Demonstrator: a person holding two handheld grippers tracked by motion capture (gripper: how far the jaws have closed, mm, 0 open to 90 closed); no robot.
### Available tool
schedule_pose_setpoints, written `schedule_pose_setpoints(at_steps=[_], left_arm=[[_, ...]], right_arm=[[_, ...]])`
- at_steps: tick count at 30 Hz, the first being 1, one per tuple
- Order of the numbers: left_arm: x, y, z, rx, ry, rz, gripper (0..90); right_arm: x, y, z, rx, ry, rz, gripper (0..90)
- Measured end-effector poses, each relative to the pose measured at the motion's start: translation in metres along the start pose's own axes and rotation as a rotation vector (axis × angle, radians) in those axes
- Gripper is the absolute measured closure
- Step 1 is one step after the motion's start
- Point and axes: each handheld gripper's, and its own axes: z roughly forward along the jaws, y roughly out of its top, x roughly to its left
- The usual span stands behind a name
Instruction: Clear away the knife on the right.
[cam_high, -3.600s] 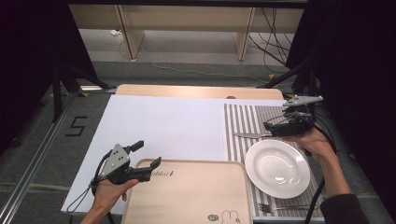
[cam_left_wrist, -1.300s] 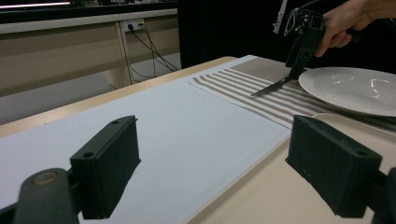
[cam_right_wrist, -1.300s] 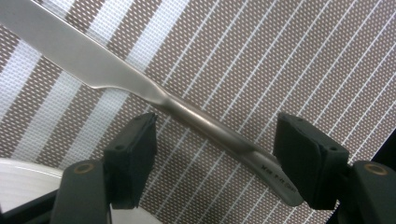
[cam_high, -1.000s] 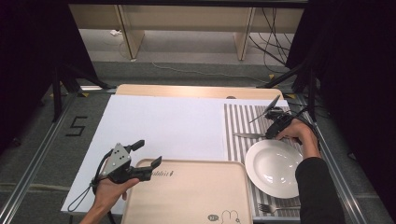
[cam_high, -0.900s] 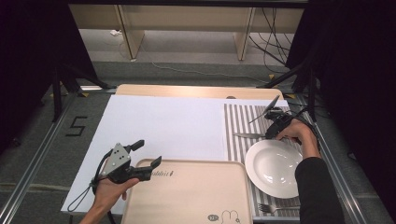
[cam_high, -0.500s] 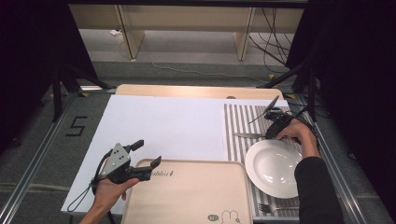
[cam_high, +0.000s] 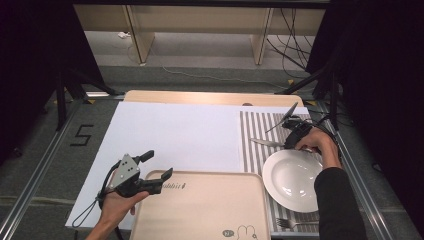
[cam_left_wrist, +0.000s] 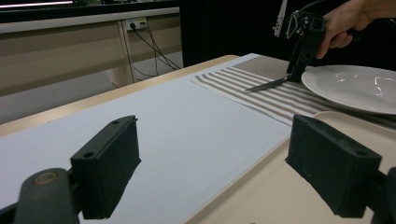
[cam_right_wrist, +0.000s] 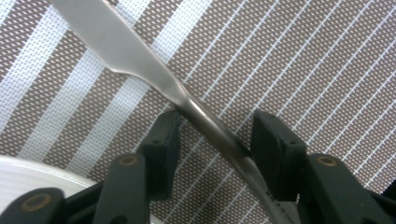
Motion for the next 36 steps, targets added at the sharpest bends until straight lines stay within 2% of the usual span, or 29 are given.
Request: schedule_pose_setpoints(at_steps=[8, 11, 12, 17, 18, 19, 20, 27, 29, 30, 34, 36], left_arm=[[0.0, 0.0, 0.0, 0.004, 0.0, 0.0, 16.3], [0.0, 0.0, -0.001, 0.001, 0.004, -0.003, 16.3], [0.0, 0.0, -0.001, 0.001, 0.004, -0.004, 16.3], [0.001, -0.001, 0.0, 0.006, 0.009, -0.008, 16.4], [0.001, -0.001, 0.0, 0.006, 0.009, -0.009, 16.4], [0.001, -0.001, 0.0, 0.007, 0.009, -0.01, 16.4], [0.001, -0.001, 0.0, 0.007, 0.01, -0.011, 16.4], [0.002, -0.001, 0.001, 0.014, 0.018, -0.007, 16.4], [0.002, -0.001, 0.001, 0.006, 0.014, -0.011, 16.4], [0.002, -0.001, 0.001, 0.009, 0.016, -0.008, 16.5], [0.002, -0.001, 0.002, 0.004, 0.011, -0.01, 16.6], [0.002, -0.001, 0.001, 0.012, 0.016, -0.008, 16.6]], right_arm=[[0.002, 0.002, 0.0, 0.006, 0.009, -0.039, 63.9], [0.006, 0.003, -0.001, 0.022, 0.019, -0.021, 67.3], [0.005, 0.003, -0.001, 0.017, 0.019, -0.041, 68.0], [0.006, 0.003, -0.002, 0.024, 0.035, -0.039, 73.9], [0.006, 0.003, -0.001, 0.023, 0.037, -0.052, 75.4], [0.008, 0.004, -0.002, 0.033, 0.04, -0.036, 76.9], [0.009, 0.004, -0.002, 0.038, 0.038, -0.04, 78.0], [0.013, 0.004, -0.004, 0.049, 0.041, -0.049, 80.2], [0.014, 0.005, -0.004, 0.051, 0.035, -0.062, 80.2], [0.014, 0.005, -0.003, 0.022, 0.005, -0.108, 80.3], [0.015, 0.006, -0.002, 0.009, -0.025, -0.103, 80.4], [0.014, 0.006, -0.004, -0.013, -0.056, -0.114, 80.4]])
